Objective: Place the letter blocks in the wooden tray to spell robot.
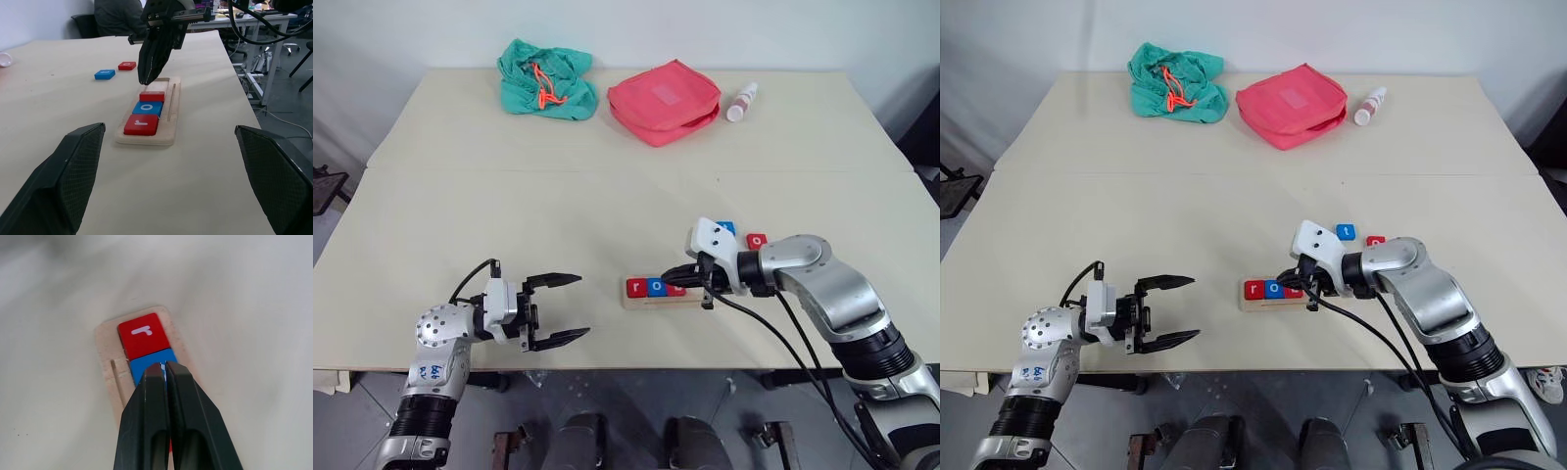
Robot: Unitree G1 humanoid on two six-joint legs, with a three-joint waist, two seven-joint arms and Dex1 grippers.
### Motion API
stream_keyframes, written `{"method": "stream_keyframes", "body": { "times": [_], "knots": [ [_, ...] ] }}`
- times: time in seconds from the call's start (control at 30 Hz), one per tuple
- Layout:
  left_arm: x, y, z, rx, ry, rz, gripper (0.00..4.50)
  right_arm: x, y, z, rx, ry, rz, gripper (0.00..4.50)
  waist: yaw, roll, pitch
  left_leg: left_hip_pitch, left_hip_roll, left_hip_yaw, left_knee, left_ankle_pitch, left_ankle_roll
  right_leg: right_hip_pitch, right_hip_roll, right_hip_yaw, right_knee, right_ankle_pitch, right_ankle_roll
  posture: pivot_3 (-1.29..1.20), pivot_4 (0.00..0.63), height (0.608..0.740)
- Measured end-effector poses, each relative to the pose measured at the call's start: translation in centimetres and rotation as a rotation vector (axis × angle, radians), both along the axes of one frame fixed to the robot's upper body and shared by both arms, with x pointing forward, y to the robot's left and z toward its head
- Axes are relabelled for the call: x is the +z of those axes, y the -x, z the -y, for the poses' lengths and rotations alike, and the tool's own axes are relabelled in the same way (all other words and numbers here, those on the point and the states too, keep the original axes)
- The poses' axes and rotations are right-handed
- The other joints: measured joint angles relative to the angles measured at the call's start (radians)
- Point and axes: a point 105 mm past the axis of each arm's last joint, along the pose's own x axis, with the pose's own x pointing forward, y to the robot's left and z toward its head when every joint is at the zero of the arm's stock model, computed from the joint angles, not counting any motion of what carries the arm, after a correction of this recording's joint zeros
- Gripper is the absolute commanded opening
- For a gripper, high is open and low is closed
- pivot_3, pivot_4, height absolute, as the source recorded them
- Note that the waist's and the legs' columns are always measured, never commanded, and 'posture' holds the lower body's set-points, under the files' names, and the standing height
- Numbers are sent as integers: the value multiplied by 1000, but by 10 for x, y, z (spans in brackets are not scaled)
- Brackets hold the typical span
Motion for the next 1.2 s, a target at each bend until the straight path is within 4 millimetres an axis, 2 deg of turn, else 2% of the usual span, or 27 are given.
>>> {"method": "stream_keyframes", "body": {
  "times": [0.47,0.6,0.7,0.97,1.2],
  "knots": [
    [2,2,0,19,1,10,4500,-15,-5,6,-24,30,-16,38,0,0,0,0,0,0,0,0,0,0,0,0,0,0,0,0,150,740],
    [5,-1,1,15,3,22,4500,-5,-5,7,-26,-7,0,38,0,0,0,0,0,0,0,0,0,0,0,0,0,0,0,0,150,740],
    [5,-2,2,13,6,20,4500,6,-1,16,-27,-17,26,38,2,0,0,0,0,0,0,0,0,0,0,0,0,0,0,0,150,740],
    [3,-4,2,7,11,12,4500,-13,-3,48,-117,59,-12,38,1,0,0,0,0,0,0,0,0,0,0,0,0,0,0,0,150,740],
    [3,-4,3,2,12,17,4500,-23,-8,56,-146,72,-9,38,1,0,0,0,0,0,0,0,0,0,0,0,0,0,0,0,150,740]
  ]
}}
